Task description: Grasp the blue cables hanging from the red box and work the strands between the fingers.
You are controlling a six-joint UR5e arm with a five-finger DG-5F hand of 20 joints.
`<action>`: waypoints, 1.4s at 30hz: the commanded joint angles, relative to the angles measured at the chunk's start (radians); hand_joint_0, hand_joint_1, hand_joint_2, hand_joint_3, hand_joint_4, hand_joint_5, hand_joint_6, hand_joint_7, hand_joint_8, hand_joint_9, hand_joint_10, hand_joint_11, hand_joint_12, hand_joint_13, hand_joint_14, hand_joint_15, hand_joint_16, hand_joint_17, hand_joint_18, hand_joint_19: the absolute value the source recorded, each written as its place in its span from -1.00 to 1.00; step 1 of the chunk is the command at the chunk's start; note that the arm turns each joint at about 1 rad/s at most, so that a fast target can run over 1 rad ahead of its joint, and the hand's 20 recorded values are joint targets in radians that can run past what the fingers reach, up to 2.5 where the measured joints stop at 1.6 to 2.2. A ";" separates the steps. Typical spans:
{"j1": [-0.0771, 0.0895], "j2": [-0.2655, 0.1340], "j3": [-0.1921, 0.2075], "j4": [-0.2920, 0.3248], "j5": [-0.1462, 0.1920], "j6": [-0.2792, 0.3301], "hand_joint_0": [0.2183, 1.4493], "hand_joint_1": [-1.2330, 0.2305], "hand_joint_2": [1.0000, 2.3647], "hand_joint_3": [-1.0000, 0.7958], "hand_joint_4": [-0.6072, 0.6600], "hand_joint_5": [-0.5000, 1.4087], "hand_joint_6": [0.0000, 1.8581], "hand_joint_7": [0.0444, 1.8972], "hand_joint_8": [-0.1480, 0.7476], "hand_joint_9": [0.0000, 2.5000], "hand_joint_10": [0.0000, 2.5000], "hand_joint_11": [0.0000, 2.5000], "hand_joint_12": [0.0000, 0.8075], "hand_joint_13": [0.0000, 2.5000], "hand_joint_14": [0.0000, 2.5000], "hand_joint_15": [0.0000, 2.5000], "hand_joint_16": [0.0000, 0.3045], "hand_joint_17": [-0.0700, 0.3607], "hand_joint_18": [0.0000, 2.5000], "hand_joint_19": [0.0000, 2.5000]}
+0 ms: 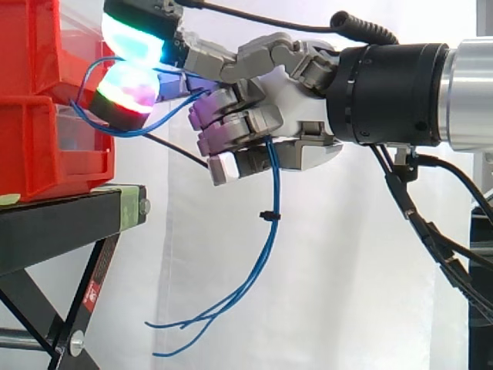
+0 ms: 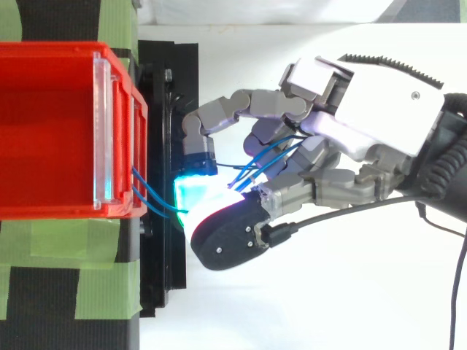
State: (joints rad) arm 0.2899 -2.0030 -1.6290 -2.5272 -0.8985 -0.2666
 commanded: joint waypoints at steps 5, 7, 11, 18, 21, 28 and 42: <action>0.000 0.000 0.001 0.002 0.003 -0.005 0.13 -0.26 -0.98 -0.33 0.22 0.03 -0.99 0.46 0.44 0.51 1.00 1.00 0.74 0.67 1.00 0.39 0.88 0.32 1.00 -0.42; 0.000 0.001 0.000 0.002 0.003 -0.008 0.14 -0.27 -0.98 -0.30 0.23 0.01 -0.99 0.43 0.44 0.51 1.00 1.00 0.74 0.67 1.00 0.39 0.88 0.32 1.00 -0.42; 0.000 0.001 0.000 0.007 0.003 -0.011 0.16 -0.28 -0.97 -0.28 0.21 0.01 -0.99 0.43 0.44 0.51 1.00 1.00 0.74 0.67 1.00 0.39 0.88 0.32 1.00 -0.42; 0.000 0.000 0.000 0.007 0.001 -0.017 0.23 -0.29 -0.97 0.00 0.23 0.01 -1.00 0.49 0.44 0.51 1.00 1.00 0.74 0.67 1.00 0.39 0.88 0.32 1.00 -0.42; 0.000 0.001 0.001 0.007 0.000 -0.025 0.27 -0.30 -0.97 -0.01 0.24 0.01 -1.00 0.50 0.44 0.51 1.00 1.00 0.74 0.67 1.00 0.39 0.88 0.32 1.00 -0.42; 0.002 0.000 0.000 0.018 -0.002 -0.052 0.48 -0.29 -0.97 0.07 0.19 0.00 -0.74 0.51 0.44 0.51 1.00 1.00 0.74 0.67 1.00 0.39 0.88 0.32 1.00 -0.42; 0.002 0.001 0.001 0.015 0.000 -0.057 0.64 -0.25 -0.98 0.11 0.12 -0.08 -0.06 0.31 0.44 0.51 1.00 1.00 0.74 0.67 1.00 0.39 0.88 0.32 1.00 -0.42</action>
State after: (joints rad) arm 0.2907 -2.0019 -1.6286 -2.5125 -0.8990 -0.3232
